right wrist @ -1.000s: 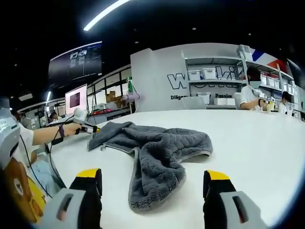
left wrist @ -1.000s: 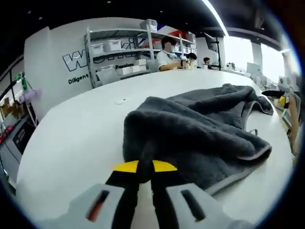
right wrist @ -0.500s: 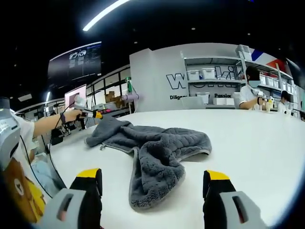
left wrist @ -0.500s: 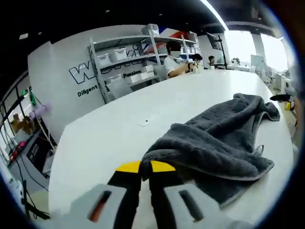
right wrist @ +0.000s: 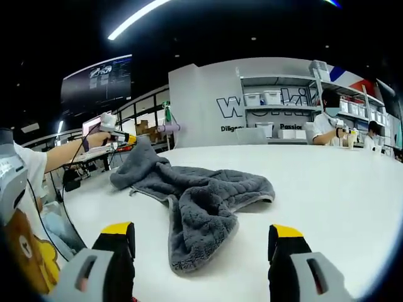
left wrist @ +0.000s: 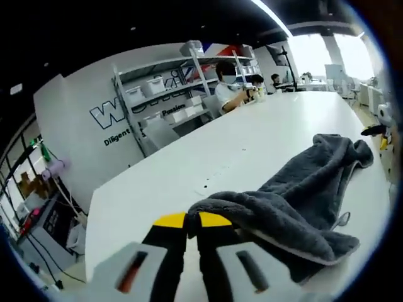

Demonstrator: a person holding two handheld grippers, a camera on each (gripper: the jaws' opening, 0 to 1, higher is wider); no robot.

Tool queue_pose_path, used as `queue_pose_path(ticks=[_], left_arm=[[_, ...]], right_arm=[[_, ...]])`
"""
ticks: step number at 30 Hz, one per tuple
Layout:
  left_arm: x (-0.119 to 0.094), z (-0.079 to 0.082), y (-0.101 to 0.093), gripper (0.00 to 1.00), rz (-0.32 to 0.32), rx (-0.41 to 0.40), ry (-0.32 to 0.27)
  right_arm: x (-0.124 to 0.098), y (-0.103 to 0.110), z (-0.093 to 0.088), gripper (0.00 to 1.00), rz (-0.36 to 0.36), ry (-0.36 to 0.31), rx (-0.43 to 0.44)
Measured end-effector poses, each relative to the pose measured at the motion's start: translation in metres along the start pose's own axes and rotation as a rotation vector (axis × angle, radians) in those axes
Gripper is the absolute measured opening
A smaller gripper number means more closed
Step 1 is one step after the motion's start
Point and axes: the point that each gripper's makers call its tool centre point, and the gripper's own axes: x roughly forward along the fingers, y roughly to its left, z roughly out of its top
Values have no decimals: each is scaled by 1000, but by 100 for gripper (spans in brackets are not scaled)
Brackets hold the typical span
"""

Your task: Fold the towel on the table until its edges align and the towel forms a compact rectangular stack.

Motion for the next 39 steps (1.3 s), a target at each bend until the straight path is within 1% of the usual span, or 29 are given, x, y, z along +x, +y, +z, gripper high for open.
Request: queue_pose_path(ticks=[9,11,16,21,25,29,35,38,39], left_arm=[[0,25,2,7,-18,46,-17],[1,27,2,7,-20,55,-17],[2,29,1,7,-26,67,-17],[6,22,5,7,-28,61,-4],[12,13,9,7,-25,50,9],[18,-2,13,7,-23,34,26],[29,-35,18,7,-19,-5,66],[37,-59,15,7,-21,-38,92],[39,-63,15,7,-22,-43,95]], right_arm=[[1,2,0,91,0,-5,3],[0,3,0,91,2,-5,3],[0,1,-1,91,-1,-3,7],[2,1,-2,91,1,2,7],[5,3,-3,91,3,7,7],[8,5,-4,91,7,16,5],[12,6,-6,91,8,26,4],[12,6,-6,91,8,29,5],[13,7,-6,91,7,30,6]])
